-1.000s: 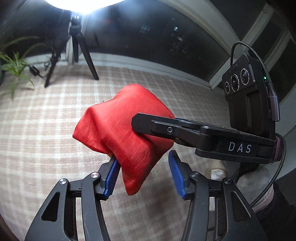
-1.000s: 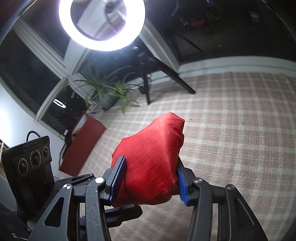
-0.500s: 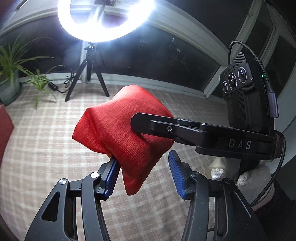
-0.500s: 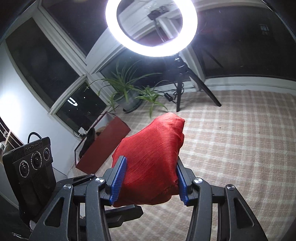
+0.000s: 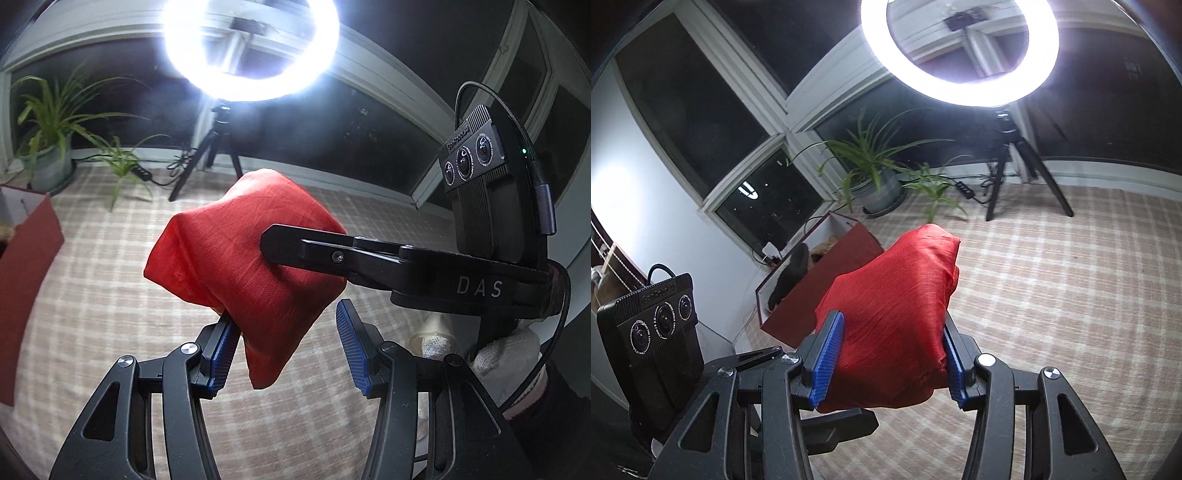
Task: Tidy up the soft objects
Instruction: 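Lift the red pouch with both tools and carry it over the box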
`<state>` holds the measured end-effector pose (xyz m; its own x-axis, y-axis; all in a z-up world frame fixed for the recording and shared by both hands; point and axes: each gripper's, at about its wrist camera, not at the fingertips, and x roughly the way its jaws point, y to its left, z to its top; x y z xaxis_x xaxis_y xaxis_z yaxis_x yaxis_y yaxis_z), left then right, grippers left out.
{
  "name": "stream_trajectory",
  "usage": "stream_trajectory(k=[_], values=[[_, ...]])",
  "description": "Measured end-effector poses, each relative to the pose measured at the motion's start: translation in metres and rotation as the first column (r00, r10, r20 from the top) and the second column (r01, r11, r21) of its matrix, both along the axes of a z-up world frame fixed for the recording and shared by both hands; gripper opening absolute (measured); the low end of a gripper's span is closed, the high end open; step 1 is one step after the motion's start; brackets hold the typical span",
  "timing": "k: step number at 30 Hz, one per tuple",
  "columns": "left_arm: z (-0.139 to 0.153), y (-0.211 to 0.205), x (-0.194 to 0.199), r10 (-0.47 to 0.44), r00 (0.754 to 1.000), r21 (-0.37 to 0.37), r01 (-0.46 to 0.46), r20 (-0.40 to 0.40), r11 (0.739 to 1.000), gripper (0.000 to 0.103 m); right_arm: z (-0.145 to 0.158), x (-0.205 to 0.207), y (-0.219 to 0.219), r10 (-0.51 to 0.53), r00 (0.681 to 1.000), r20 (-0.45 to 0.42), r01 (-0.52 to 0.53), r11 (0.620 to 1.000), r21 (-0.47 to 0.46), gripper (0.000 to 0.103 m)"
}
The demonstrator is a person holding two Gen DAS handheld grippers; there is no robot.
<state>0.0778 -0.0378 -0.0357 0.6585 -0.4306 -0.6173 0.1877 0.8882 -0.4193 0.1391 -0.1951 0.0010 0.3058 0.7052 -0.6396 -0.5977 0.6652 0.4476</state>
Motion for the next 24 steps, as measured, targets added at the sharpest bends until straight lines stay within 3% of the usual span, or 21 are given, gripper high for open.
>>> stream_trajectory(k=[11,24], values=[[0.011,0.083,-0.019,0.082,0.996,-0.034,-0.081,0.018,0.996,0.050,0.009,-0.018,0.086,0.068,0.997,0.028,-0.068,0.998,-0.002,0.047],[0.015,0.209,-0.023,0.199,0.979,-0.008,-0.199,0.037,0.980,0.050,0.014,-0.017,0.223,0.156,0.986,0.052,-0.157,0.988,0.003,0.047]])
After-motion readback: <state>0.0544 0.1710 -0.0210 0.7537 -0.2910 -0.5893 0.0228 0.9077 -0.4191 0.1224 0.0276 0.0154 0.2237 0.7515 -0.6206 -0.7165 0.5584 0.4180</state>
